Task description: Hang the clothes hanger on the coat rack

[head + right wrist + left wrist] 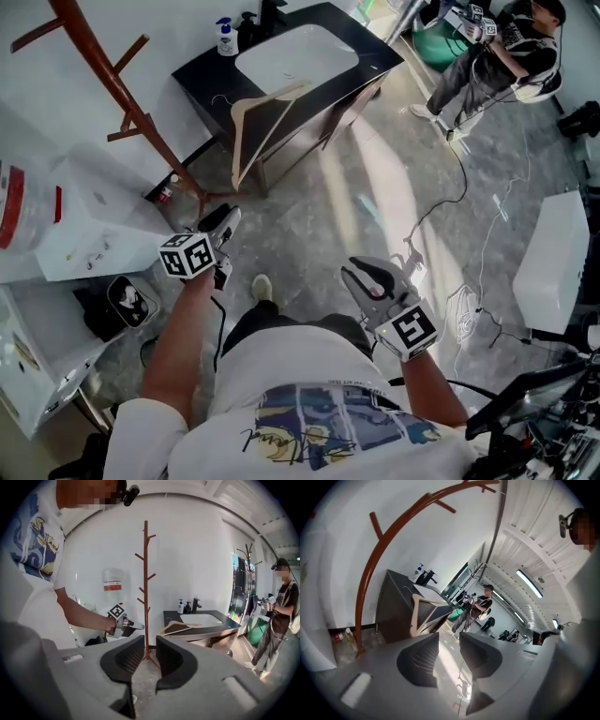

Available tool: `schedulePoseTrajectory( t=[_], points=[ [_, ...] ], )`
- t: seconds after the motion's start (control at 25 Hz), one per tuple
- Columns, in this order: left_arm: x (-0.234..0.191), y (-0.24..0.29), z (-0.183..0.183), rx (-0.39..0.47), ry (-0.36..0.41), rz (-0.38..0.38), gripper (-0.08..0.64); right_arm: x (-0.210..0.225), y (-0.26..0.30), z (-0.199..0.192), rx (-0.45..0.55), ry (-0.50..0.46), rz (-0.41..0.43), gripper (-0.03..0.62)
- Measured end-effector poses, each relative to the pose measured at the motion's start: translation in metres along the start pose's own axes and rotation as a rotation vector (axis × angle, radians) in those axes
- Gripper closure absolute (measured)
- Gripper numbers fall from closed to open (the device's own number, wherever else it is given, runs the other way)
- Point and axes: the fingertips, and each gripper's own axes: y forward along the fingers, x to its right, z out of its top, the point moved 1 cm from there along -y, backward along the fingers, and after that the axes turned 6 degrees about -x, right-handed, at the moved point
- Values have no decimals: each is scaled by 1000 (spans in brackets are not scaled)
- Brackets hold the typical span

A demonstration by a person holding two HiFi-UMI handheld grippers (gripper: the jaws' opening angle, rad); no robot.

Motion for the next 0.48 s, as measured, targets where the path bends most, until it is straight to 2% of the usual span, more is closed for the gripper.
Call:
schedulePoseTrajectory(
  t=[0.2,0.32,0.48],
  points=[
    [-67,51,13,22,-158,-13,381,19,6,-10,-65,53,-76,515],
    [-89,84,11,32,-290,-48,336,34,1,-9,-96,68,-138,517],
    [-108,115,9,56,-425,-93,292,43,-7,-13,-135,89,-204,518]
  ],
)
